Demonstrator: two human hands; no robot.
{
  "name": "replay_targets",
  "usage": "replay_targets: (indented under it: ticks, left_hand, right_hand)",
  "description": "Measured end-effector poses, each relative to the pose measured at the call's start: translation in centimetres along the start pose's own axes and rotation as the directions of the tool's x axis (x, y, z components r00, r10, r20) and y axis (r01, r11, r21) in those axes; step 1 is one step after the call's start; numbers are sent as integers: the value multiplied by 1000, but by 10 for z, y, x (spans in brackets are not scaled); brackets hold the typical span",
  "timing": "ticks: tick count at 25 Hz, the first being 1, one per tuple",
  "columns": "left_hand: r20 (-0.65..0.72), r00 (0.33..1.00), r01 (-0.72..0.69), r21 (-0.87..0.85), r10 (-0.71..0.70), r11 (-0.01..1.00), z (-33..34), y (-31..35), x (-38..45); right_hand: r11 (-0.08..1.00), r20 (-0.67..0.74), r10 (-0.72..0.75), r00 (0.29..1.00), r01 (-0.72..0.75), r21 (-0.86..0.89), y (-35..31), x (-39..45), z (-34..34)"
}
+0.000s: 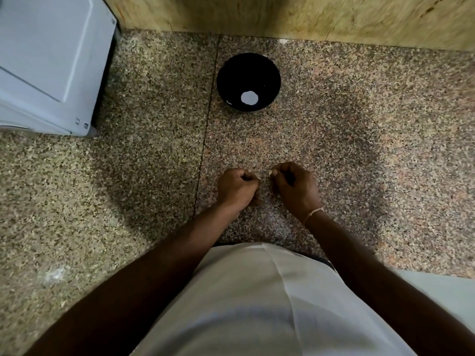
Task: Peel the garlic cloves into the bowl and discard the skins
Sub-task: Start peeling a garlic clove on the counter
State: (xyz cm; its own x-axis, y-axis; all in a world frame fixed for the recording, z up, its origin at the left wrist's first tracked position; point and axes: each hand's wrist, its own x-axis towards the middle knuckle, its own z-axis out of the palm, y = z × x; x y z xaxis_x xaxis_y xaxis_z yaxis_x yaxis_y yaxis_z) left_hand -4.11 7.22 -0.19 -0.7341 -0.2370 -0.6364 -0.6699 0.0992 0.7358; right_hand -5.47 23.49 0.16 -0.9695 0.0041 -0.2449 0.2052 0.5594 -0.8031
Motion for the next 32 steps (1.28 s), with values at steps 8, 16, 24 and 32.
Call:
replay_targets:
  ticks: [8,16,24,32]
  left_hand:
    - [-7,999,-42,6,42,999,-2,-2,-2]
    - [16,996,-91,55,90,994,-3,-1,-7]
    - [109,985,-126,-58,132,990,-2,0,-24]
    - [53,950,-313,194,308,930,-10,-8,-26]
  right_hand:
    - [999,8,-40,999,40,-13,3,-2,7]
    - [995,-22,-75,997,73,-66,0,-12,8]
    - [995,-62,-97,993,95,-33,-9,-20,8]
    - [961,38,-253,967,256,-102,-10,-25,6]
